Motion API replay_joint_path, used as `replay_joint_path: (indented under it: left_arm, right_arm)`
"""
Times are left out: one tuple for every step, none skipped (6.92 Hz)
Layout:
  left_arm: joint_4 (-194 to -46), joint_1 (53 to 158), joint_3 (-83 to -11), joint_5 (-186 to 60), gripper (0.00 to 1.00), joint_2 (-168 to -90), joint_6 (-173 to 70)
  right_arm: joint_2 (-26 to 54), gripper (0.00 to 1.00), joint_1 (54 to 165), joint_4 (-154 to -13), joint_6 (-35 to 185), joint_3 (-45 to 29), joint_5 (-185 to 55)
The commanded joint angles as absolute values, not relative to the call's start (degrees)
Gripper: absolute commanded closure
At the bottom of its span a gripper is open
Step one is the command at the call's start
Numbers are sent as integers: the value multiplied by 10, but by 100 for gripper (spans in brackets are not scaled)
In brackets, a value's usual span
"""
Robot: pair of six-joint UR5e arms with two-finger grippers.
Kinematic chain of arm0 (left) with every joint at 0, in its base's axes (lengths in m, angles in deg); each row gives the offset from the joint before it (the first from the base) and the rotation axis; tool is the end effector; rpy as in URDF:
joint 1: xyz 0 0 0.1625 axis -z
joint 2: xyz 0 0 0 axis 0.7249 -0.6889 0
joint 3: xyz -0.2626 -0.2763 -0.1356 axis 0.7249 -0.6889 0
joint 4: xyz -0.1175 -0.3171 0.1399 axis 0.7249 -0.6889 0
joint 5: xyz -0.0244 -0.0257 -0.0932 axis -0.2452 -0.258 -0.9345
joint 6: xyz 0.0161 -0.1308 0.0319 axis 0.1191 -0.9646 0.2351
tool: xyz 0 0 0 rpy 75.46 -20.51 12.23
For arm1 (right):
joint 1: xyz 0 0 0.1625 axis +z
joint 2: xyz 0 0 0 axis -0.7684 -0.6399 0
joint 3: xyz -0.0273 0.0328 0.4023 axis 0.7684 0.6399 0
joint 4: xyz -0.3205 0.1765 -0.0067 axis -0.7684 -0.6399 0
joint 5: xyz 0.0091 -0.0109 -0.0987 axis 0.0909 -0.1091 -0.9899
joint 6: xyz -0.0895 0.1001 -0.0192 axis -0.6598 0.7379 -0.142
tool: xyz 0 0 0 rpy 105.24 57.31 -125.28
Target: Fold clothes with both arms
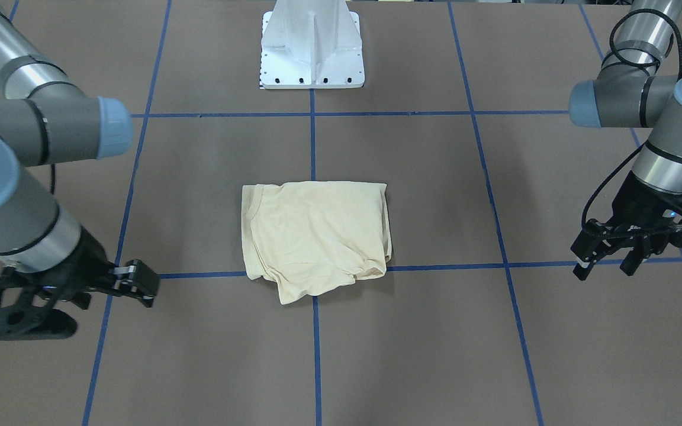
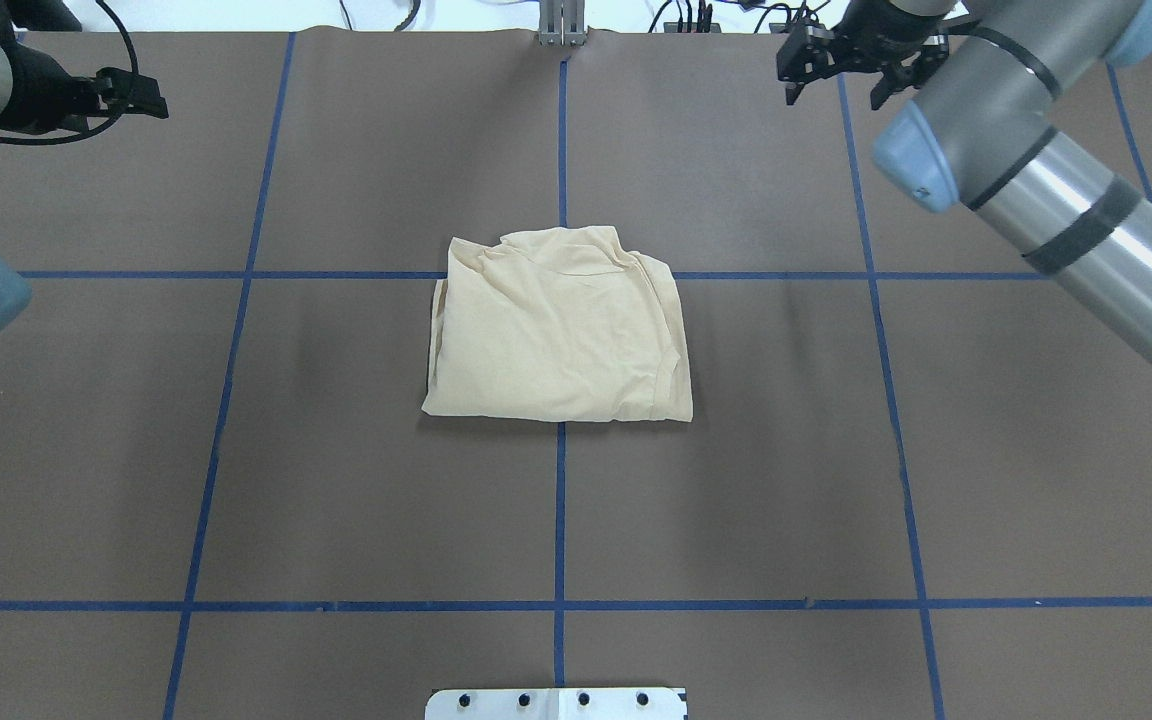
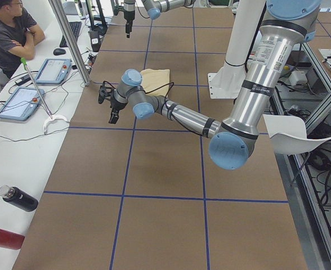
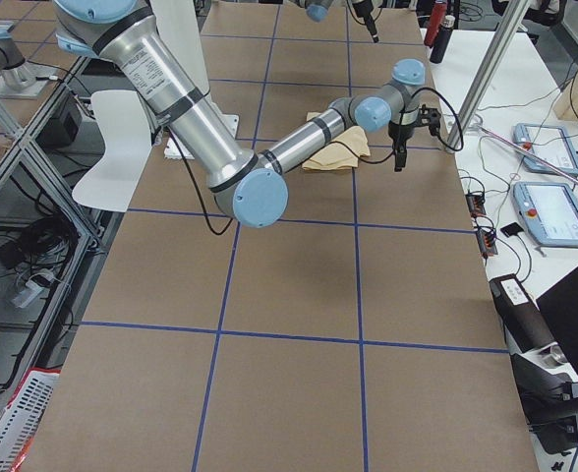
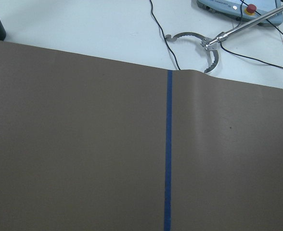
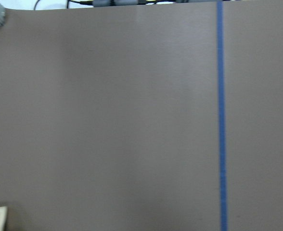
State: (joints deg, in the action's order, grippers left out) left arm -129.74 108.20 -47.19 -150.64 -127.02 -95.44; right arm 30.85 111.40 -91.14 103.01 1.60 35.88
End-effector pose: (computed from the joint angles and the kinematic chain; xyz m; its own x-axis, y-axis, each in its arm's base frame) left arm 0.2093 -0.5763 0.4330 0.6014 -0.0729 -0.7956 0.4555 0.8494 0.2665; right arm -0.2791 -0.6270 0.3454 0.6778 0.0034 0.7353 -0.1211 0.9868 0.1071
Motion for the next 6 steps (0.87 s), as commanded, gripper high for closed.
replay_joint_path:
  left_arm:
    - [-1361, 1082, -452, -1497, 0, -1224, -945]
    - [-1364, 1085, -449, -1503, 0, -1209, -945]
    - [-1357, 1088, -450, -1530, 0, -1192, -943]
    - [-1354, 1115, -449, -1561, 0, -1173, -849]
    - [-1313, 1158, -447, -1574, 0, -1161, -718]
    - [-1229, 1213, -450, -1574, 0, -1161, -571]
  right_arm:
    - [202, 0, 1149, -855, 995, 3, 363]
    - [196, 0, 1172, -853, 930, 24, 365]
    - [181, 0, 1193, -858, 891, 24, 368]
    - [157, 0, 1208, -860, 875, 25, 362]
    - [126, 0, 1219, -860, 808, 26, 357]
    - [100, 0, 1232, -861, 734, 29, 338]
